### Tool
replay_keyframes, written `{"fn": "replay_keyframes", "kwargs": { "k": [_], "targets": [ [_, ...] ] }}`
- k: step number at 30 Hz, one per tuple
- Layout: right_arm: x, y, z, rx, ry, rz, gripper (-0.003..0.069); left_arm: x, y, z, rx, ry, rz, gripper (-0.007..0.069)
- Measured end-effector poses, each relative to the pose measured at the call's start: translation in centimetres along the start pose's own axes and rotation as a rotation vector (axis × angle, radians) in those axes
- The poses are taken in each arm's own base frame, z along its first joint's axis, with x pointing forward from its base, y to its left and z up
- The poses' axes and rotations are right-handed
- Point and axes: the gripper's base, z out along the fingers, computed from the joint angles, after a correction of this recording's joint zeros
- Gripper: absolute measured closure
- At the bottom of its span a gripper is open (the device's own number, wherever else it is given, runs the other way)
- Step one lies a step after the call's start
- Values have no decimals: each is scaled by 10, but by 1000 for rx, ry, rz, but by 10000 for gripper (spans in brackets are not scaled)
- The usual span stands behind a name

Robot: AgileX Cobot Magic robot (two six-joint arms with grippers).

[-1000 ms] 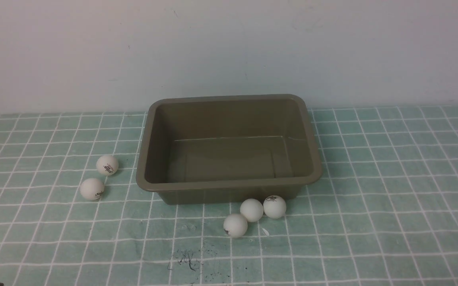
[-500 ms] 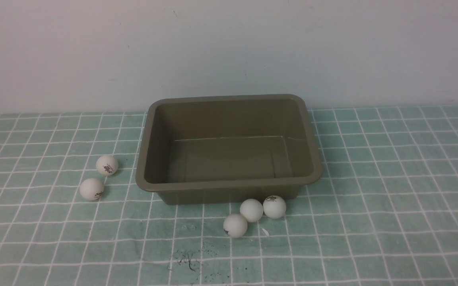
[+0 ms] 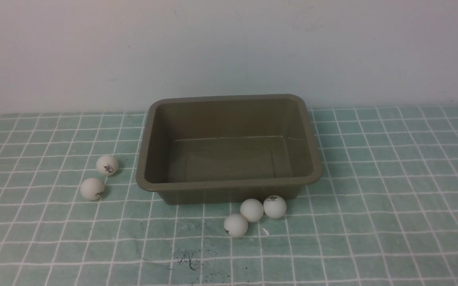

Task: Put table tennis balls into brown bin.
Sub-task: 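Reach for and grasp a ping pong ball on the table beside the basket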

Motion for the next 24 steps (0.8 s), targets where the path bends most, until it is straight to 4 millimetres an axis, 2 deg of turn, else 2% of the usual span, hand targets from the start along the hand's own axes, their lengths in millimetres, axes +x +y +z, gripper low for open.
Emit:
{"fn": "replay_keyframes", "kwargs": {
  "k": [2, 4, 5, 7, 8, 9, 10, 11, 14, 17, 20, 23, 24],
  "targets": [
    [-1, 0, 0, -2, -10, 4, 664, -5, 0, 32, -61, 233, 39, 629],
    [-1, 0, 0, -3, -8, -4, 664, -3, 2, 62, -98, 396, 79, 629],
    [1, 1, 0, -4, 18, -33, 664, -3, 4, 80, -112, 473, 99, 629],
    [4, 8, -1, -15, 95, -104, 664, -4, 5, 103, -125, 541, 126, 629],
    [3, 20, -2, -28, 178, -198, 664, -3, 7, 119, -135, 584, 130, 629],
    [3, 22, -2, -29, 189, -219, 664, -3, 7, 119, -135, 584, 130, 629],
    [-1, 40, 0, -22, 311, -339, 664, -5, 8, 143, -144, 622, 140, 629],
    [-5, 52, 2, -12, 378, -421, 664, -8, 9, 156, -148, 629, 145, 629],
    [-7, 65, 12, 47, 562, -548, 664, -12, 11, 179, -160, 636, 167, 629],
    [-13, 81, 33, 101, 779, -670, 664, -16, 14, 206, -178, 651, 204, 629],
    [-16, 92, 54, 107, 909, -732, 643, -12, 19, 227, -191, 686, 247, 619],
    [-13, 95, 78, 96, 1004, -743, 602, -7, 24, 245, -199, 705, 284, 569],
    [-11, 97, 87, 75, 1028, -754, 573, -2, 27, 253, -205, 721, 295, 524]
  ]
}}
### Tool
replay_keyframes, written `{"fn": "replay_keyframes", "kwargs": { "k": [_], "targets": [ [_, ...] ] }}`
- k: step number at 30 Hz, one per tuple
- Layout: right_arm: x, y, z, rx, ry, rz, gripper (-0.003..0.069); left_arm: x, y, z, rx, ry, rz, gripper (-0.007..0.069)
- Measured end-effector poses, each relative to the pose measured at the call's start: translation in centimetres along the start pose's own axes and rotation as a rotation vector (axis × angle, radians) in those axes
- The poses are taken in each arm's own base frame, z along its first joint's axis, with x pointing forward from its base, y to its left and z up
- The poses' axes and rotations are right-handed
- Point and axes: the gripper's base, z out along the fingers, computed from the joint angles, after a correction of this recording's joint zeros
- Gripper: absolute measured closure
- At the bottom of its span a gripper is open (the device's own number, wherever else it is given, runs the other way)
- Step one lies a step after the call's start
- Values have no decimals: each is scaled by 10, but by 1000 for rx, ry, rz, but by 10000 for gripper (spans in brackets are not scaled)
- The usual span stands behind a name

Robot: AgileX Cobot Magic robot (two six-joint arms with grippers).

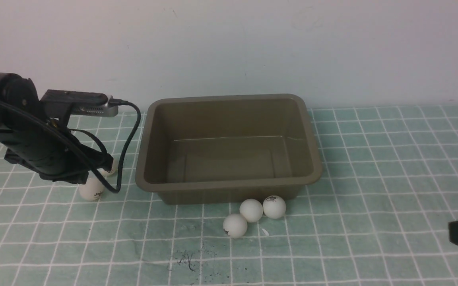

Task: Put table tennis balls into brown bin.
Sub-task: 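Reach for and grasp a ping pong ball on the table beside the basket, then drop the ball into the bin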

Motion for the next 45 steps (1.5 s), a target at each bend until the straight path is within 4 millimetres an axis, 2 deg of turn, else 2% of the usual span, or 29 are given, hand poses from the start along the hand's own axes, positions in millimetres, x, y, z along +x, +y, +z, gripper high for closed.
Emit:
{"fn": "replay_keyframes", "kwargs": {
  "k": [2, 4, 5, 7, 8, 10, 13, 15, 17, 18, 19, 20, 22, 24, 30, 33, 37, 40, 41, 42, 45],
  "targets": [
    [-7, -2, 11, -26, 29, -19, 531, -2, 1, 11, -12, 9, 17, 466],
    [-11, -5, 20, -47, 43, -39, 476, -3, 2, 25, -29, 11, 39, 334],
    [-12, -5, 23, -53, 44, -43, 452, -3, 3, 28, -32, 9, 43, 312],
    [-16, -7, 33, -63, 44, -60, 382, -5, 3, 38, -40, -4, 61, 202],
    [-17, -7, 33, -63, 40, -61, 376, -5, 3, 40, -40, -3, 61, 193],
    [-20, -2, 50, -91, 49, -68, 291, -7, 3, 53, -40, -24, 57, 98],
    [-22, 4, 64, -105, 57, -88, 237, -7, 3, 65, -37, -27, 35, 73],
    [-21, 13, 82, -125, 80, -114, 198, -5, 3, 74, -37, -9, 13, 95],
    [-20, 22, 99, -134, 94, -143, 176, -2, 3, 80, -36, 12, -13, 187],
    [-19, 24, 103, -135, 95, -149, 176, -2, 3, 80, -36, 12, -13, 199],
    [-18, 30, 116, -128, 89, -168, 168, -2, 3, 80, -35, 14, -22, 290],
    [-15, 36, 129, -122, 92, -188, 165, -3, 3, 79, -37, 15, -22, 285],
    [-14, 40, 143, -101, 80, -200, 163, -2, 3, 76, -40, 26, -21, 278],
    [-11, 41, 165, -56, 64, -210, 162, -2, 4, 61, -45, 29, -23, 278],
    [-11, 45, 216, -5, 92, -220, 162, -18, -1, -21, 22, -183, -108, 278],
    [-13, 52, 238, -9, 118, -232, 162, -21, -10, -41, 70, -230, -88, 278],
    [-13, 54, 262, 0, 134, -238, 161, -23, -32, -44, 147, -211, -28, 278],
    [-13, 52, 270, 18, 126, -238, 158, -23, -47, -40, 187, -201, 19, 278],
    [-14, 50, 274, 30, 113, -235, 155, -25, -60, -37, 213, -197, 61, 258],
    [-14, 50, 275, 33, 110, -236, 155, -25, -63, -37, 220, -198, 67, 255],
    [-15, 49, 284, 46, 99, -231, 155, -28, -85, -27, 257, -177, 116, 148]
  ]
}}
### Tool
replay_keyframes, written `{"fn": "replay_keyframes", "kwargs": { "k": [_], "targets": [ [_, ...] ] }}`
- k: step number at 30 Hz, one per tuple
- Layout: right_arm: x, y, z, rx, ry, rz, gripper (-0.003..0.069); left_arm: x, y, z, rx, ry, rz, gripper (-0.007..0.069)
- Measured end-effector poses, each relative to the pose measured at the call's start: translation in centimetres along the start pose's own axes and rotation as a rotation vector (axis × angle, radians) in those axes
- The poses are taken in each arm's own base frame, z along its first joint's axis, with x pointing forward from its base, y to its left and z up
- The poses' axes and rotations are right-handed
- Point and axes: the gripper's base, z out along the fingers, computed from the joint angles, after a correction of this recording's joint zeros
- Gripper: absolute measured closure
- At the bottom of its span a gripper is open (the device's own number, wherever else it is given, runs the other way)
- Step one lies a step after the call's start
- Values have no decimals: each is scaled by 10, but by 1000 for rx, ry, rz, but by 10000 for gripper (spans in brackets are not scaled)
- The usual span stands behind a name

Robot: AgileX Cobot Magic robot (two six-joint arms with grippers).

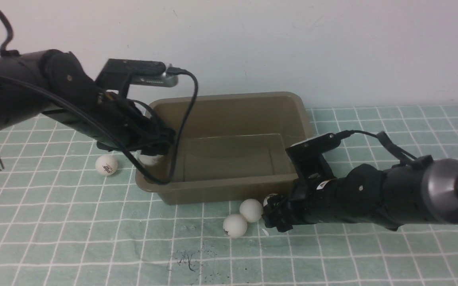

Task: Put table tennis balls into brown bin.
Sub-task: 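Reach for and grasp a ping pong ball on the table, then release the ping pong ball into the bin and lift the gripper away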

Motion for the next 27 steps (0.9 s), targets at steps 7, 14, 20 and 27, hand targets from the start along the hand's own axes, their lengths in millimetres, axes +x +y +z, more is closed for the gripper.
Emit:
{"fn": "replay_keyframes", "kwargs": {
  "k": [7, 14, 20, 27],
  "targets": [
    [3, -1, 10, 9, 15, 71, 309, -3, 0, 15, 4, 30, -8, 87],
    [-9, 9, -28, -135, 81, 21, 297, -18, 64, -28, -100, -22, -159, 550],
    [-39, 20, -92, -243, 0, -19, 297, -7, 117, -20, -170, 27, -225, 615],
    [-113, 28, -97, -243, -188, -95, 270, 1, 130, 31, -165, 45, -180, 356]
  ]
}}
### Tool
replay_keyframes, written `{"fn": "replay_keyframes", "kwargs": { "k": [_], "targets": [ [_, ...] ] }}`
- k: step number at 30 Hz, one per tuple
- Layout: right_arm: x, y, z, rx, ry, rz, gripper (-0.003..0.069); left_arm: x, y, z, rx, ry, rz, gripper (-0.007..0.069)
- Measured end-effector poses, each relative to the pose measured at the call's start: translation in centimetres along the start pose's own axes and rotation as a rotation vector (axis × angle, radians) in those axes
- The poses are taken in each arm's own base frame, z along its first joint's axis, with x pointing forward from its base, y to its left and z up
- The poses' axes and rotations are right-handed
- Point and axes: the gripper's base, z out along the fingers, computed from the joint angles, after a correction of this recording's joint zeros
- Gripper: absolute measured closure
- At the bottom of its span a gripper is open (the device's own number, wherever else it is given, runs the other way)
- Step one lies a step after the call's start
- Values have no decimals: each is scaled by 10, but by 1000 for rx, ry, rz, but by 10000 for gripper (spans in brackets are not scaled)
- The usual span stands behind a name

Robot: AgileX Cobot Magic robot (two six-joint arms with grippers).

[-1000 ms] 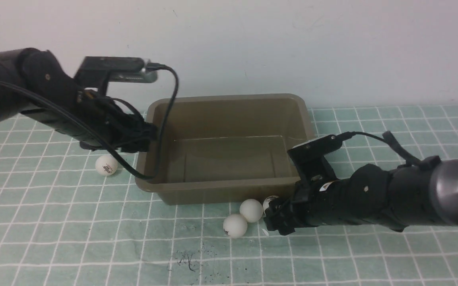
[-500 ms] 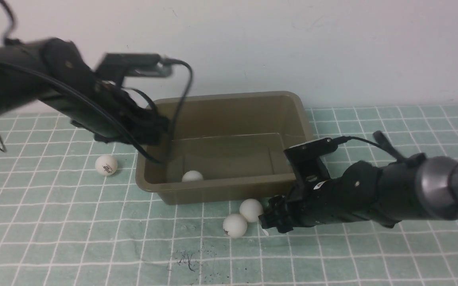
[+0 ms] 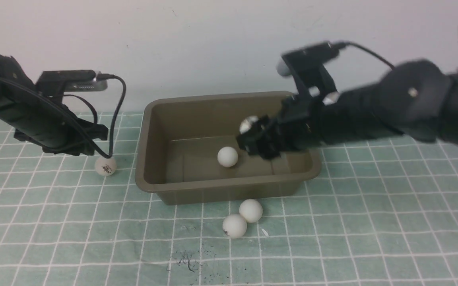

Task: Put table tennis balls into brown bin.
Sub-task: 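Release the ping pong ball into the bin and lift the gripper away, then reach for and grasp a ping pong ball on the table beside the basket, then drop the ball into the bin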

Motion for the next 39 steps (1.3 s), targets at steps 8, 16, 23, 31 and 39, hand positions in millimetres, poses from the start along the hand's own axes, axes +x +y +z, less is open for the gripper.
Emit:
{"fn": "replay_keyframes", "kwargs": {
  "k": [8, 16, 23, 31, 39],
  "targets": [
    [-44, -17, 3, 31, 35, 24, 84, 12, 1, 54, -1, 29, -30, 39],
    [-19, -44, -88, 261, 264, 69, 389, -16, -2, 29, 4, 2, 28, 271],
    [70, -37, -65, 181, 313, 252, 553, -51, -33, -47, 120, -53, 52, 271],
    [108, -4, 14, 21, 324, 260, 352, -36, -112, -35, 276, 37, 316, 244],
    [104, -2, 70, -4, 340, 282, 21, -35, -120, -34, 283, 77, 249, 120]
  ]
}}
